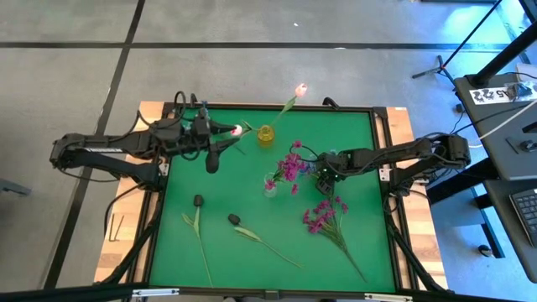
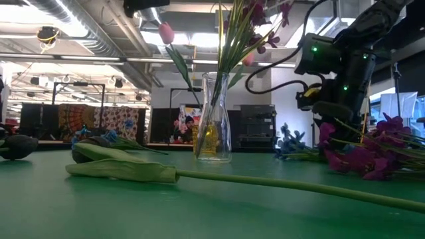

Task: Sort flowers into vase by color
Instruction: Put the right blue flowers into the yellow vase

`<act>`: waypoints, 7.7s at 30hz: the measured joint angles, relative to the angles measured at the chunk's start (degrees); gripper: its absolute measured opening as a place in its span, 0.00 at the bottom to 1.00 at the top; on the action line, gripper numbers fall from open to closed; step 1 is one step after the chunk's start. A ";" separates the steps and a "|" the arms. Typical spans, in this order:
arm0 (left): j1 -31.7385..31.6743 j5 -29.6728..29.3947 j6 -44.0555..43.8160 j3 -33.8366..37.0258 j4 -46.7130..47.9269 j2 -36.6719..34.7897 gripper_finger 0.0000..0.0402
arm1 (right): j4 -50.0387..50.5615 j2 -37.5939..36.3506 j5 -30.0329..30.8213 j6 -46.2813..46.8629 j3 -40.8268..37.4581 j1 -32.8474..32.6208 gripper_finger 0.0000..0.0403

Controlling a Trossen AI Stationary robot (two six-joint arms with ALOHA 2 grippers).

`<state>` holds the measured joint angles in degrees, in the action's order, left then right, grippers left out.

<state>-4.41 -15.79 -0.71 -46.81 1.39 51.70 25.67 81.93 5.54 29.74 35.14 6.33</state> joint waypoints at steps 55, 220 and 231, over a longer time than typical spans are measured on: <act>-1.32 0.04 -0.74 1.75 -4.86 0.04 0.41 | -3.45 -37.31 15.87 -4.59 -0.18 0.07 0.02; -37.47 36.25 -9.10 12.74 -45.46 17.79 0.01 | -36.48 -38.88 -0.57 -30.27 0.02 0.07 0.67; -35.11 36.74 -11.30 16.22 -58.05 29.97 0.01 | -45.00 -38.53 0.01 -28.17 -6.08 0.07 0.67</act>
<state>-39.52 20.95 -12.01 -30.59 -56.66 81.67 -19.33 43.40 5.55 1.57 29.05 6.39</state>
